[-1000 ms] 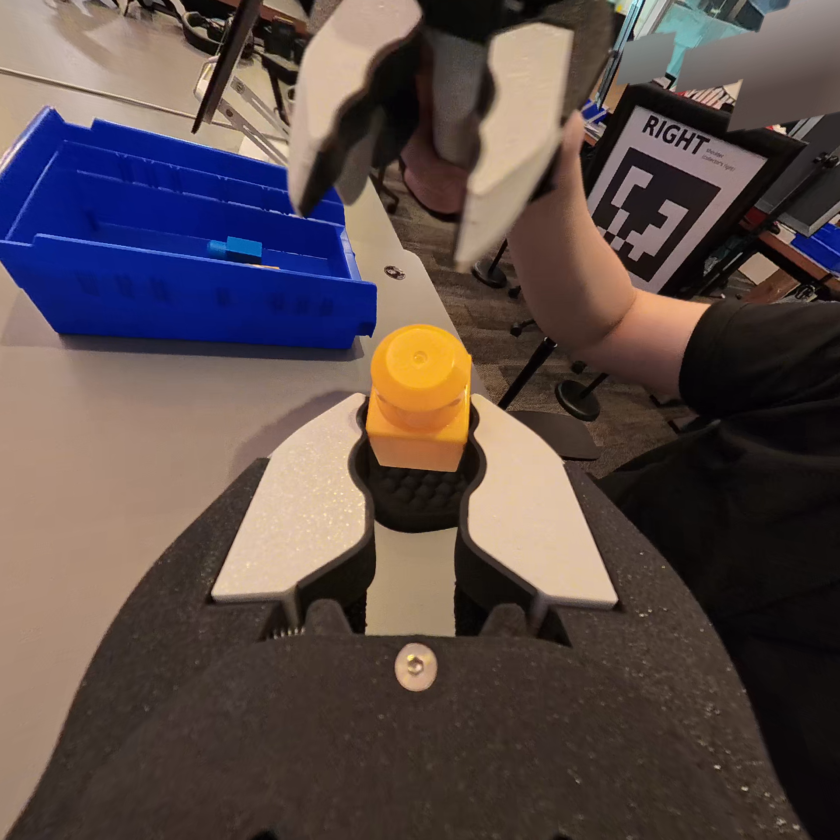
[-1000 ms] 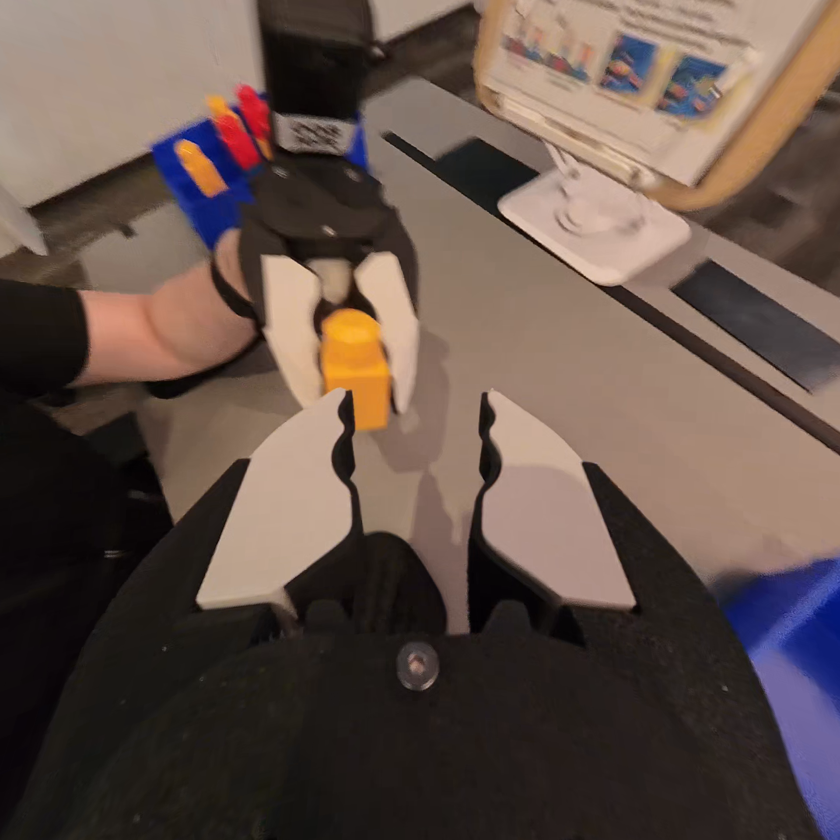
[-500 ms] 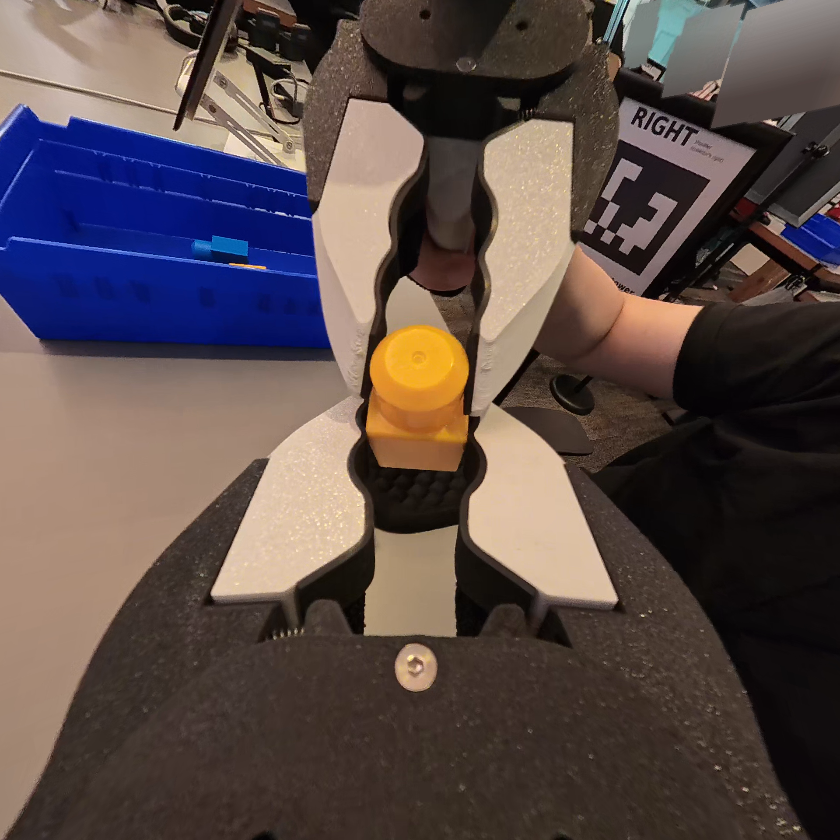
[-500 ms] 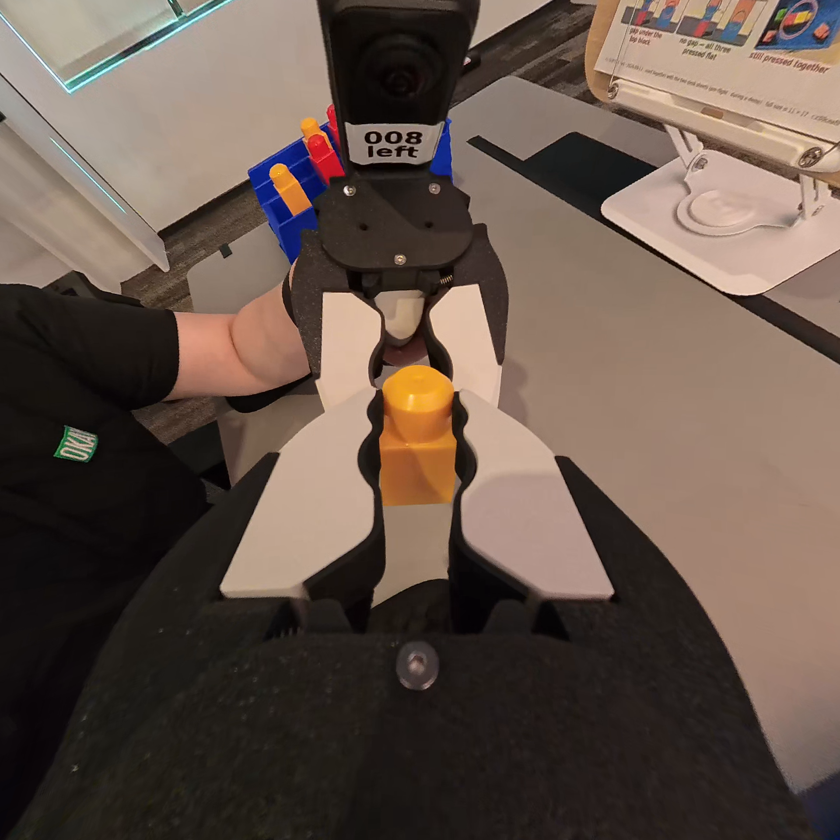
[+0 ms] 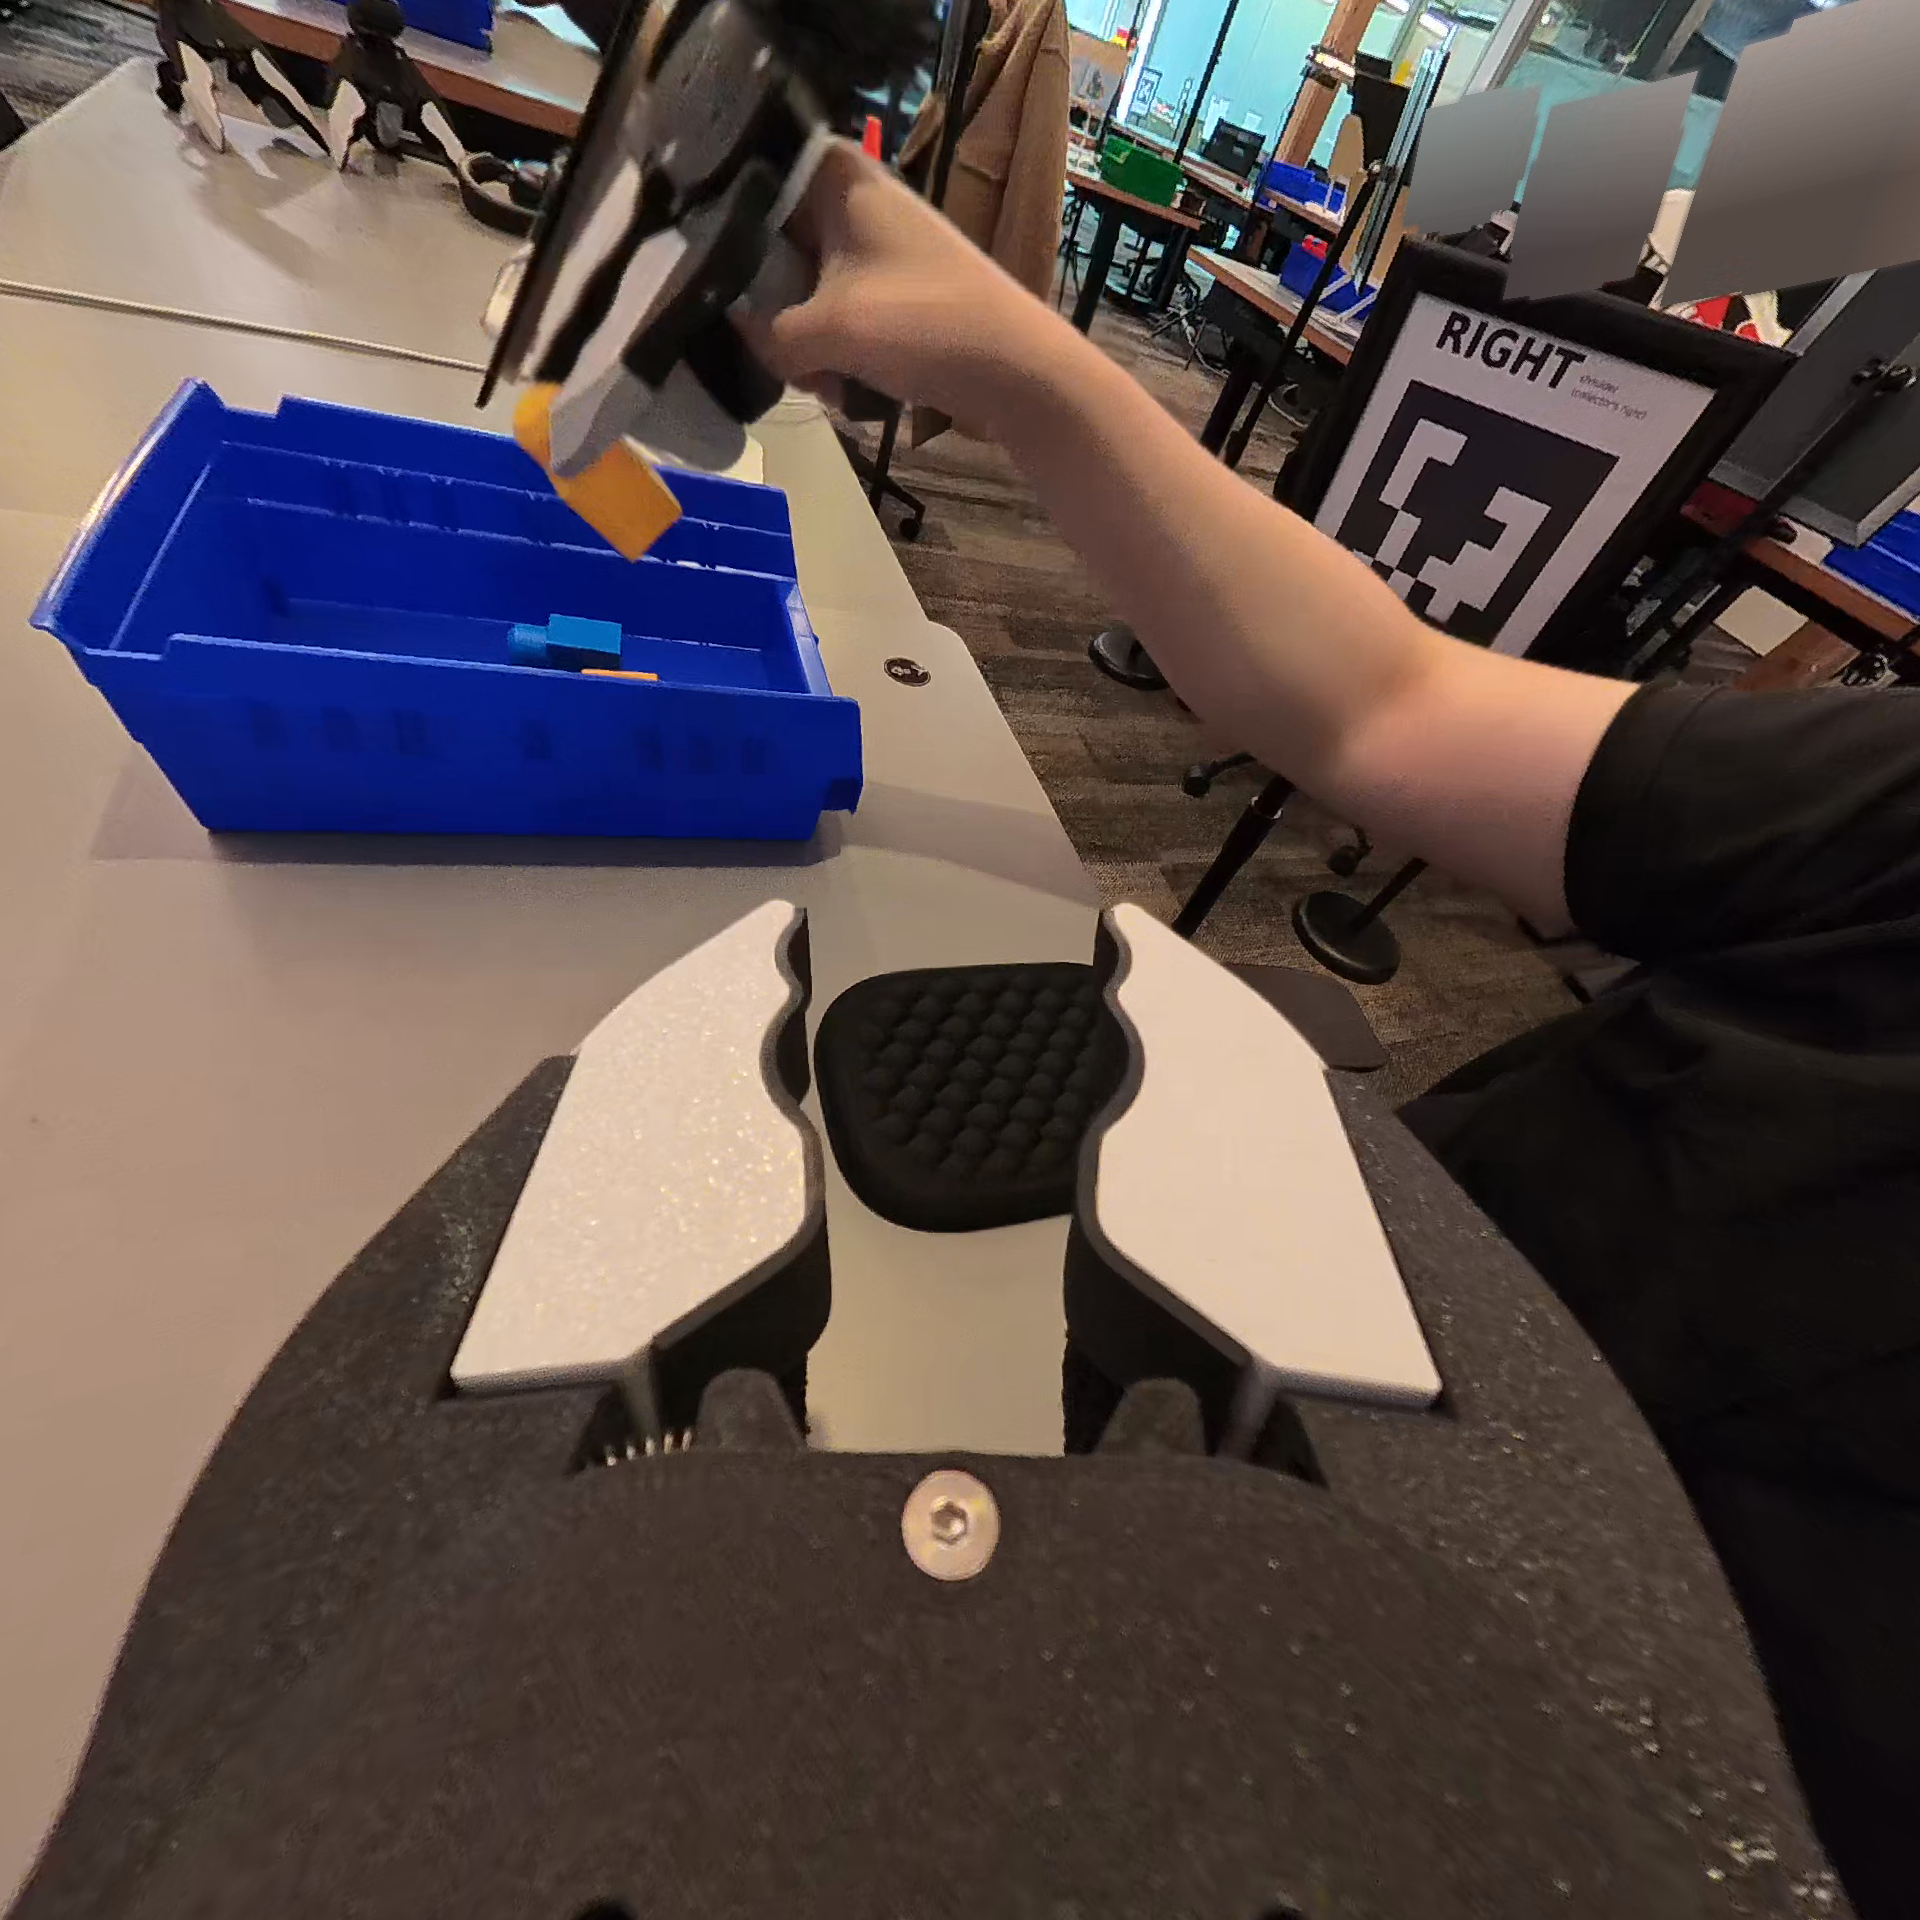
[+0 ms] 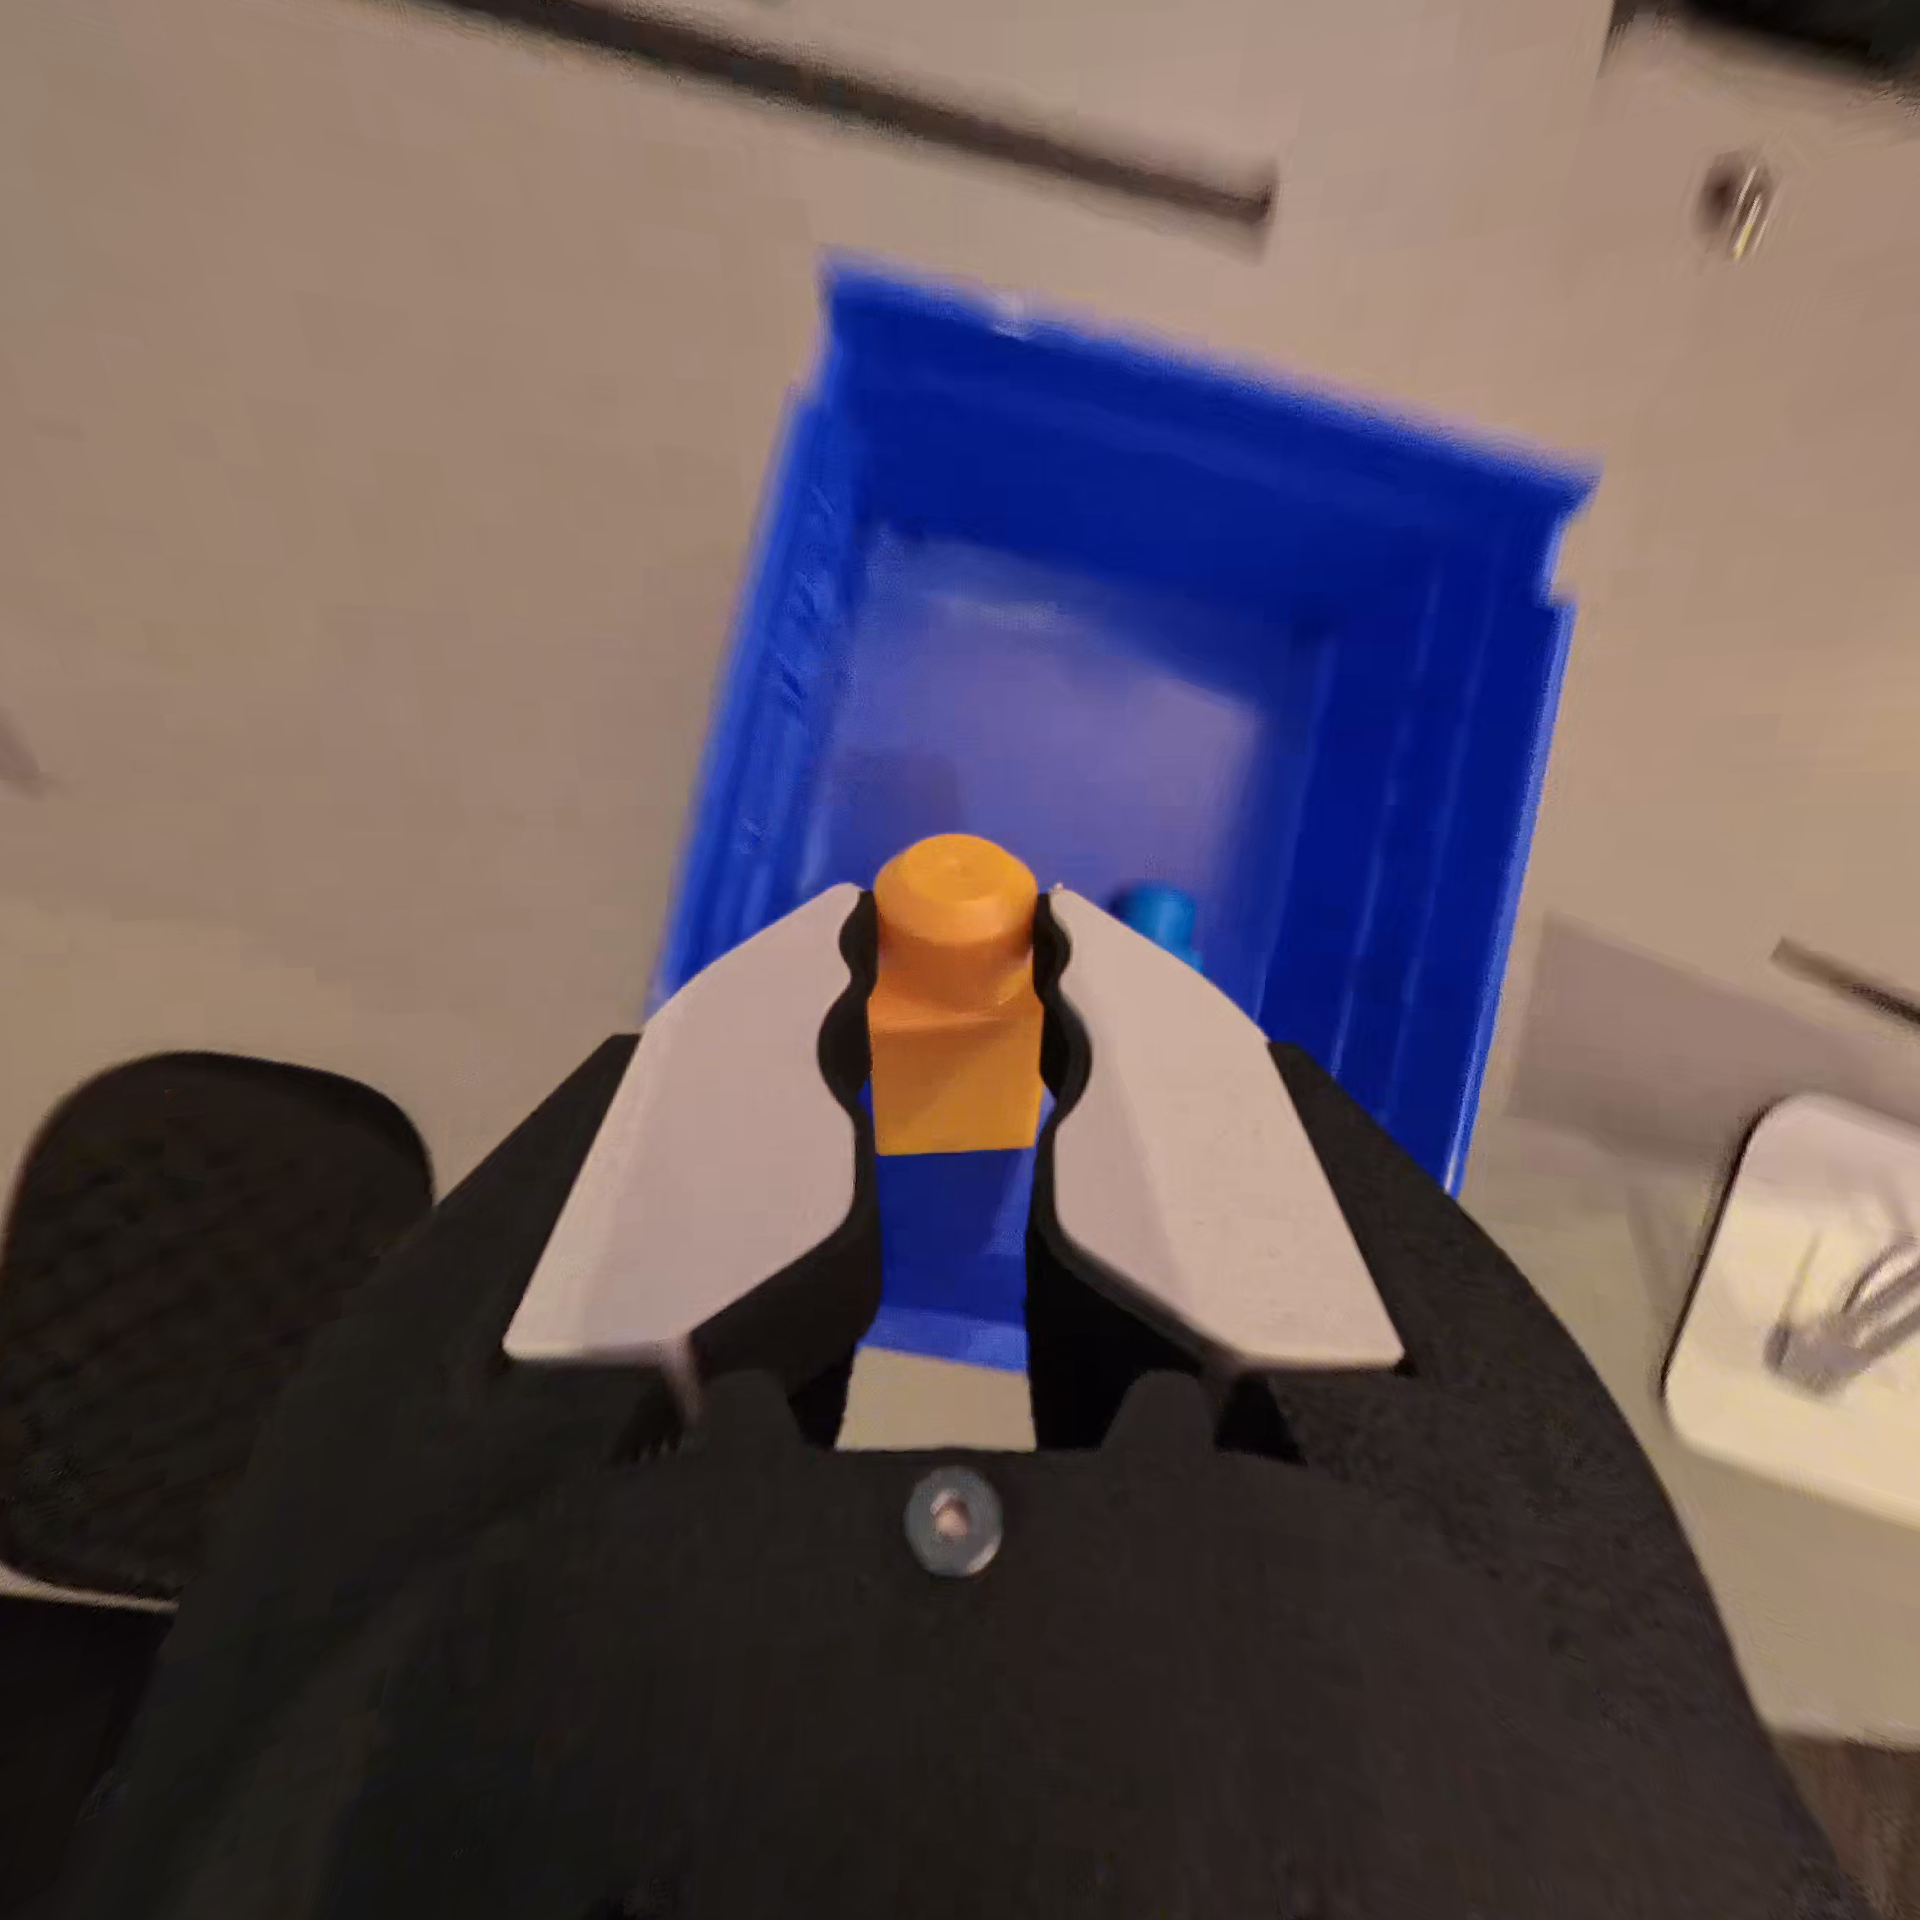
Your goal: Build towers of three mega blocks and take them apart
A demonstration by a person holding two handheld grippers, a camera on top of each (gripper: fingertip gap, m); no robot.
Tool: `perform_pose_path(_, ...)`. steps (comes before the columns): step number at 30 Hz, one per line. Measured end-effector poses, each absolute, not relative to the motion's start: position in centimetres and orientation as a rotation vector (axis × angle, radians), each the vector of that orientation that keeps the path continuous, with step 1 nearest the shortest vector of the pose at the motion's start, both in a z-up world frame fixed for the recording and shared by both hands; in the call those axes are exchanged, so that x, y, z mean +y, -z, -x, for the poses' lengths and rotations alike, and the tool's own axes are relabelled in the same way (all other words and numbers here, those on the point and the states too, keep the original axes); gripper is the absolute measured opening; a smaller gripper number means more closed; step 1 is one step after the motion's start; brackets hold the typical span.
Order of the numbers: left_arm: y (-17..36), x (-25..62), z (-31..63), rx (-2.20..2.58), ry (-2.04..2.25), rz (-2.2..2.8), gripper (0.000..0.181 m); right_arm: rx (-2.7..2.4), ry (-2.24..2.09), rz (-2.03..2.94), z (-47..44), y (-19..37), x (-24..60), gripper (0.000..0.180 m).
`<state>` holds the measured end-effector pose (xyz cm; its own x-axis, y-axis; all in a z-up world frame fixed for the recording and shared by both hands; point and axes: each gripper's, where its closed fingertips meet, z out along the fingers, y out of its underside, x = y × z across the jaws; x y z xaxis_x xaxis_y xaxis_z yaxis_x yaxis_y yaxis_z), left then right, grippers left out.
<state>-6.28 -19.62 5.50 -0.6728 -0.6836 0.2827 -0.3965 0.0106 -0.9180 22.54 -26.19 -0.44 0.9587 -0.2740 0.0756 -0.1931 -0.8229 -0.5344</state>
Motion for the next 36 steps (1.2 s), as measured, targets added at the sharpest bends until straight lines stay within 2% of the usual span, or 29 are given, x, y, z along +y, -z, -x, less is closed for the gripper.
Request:
perform_pose_path(4,-4.8,-20.1,6.5,2.094,1.687,1.116,0.05,0.504,0.246,2.868,-25.7,7.2,-31.3,0.028)
perform_pose_path(7,-4.4,-20.4,6.5,2.123,1.666,1.119,0.05,0.558,0.211,2.941,-26.1,10.2,-32.9,0.028)
perform_pose_path(13,-4.0,-20.6,6.5,2.143,1.661,1.118,0.048,0.608,0.112,2.947,-26.0,12.7,-33.7,0.028)
perform_pose_path(17,-4.2,-20.3,6.5,2.131,1.665,1.118,0.047,0.58,0.135,2.906,-26.2,12.1,-33.7,0.03)
perform_pose_path(21,-4.9,-19.8,6.7,2.099,1.67,1.112,0.047,0.495,0.286,2.721,-26.1,6.8,-32.0,0.029)
perform_pose_path(25,-6.9,-19.0,7.3,2.018,1.69,1.069,0.046,0.241,0.345,2.313,-22.2,-3.1,-27.0,0.03)
perform_pose_path(28,-8.6,-18.0,8.1,1.953,1.669,1.035,0.046,0.035,0.237,1.947,-16.0,-11.5,-23.4,0.034)
perform_pose_path(30,-9.5,-17.1,8.5,1.902,1.647,1.031,0.046,-0.071,0.132,1.759,-11.5,-15.5,-21.8,0.049)
perform_pose_path(32,-10.3,-16.1,9.0,1.854,1.618,1.03,0.046,-0.18,0.065,1.613,-7.3,-18.3,-20.4,0.063)
perform_pose_path(36,-11.7,-14.4,9.9,1.769,1.586,1.032,0.046,-0.339,0.075,1.413,-0.9,-21.8,-17.3,0.06)
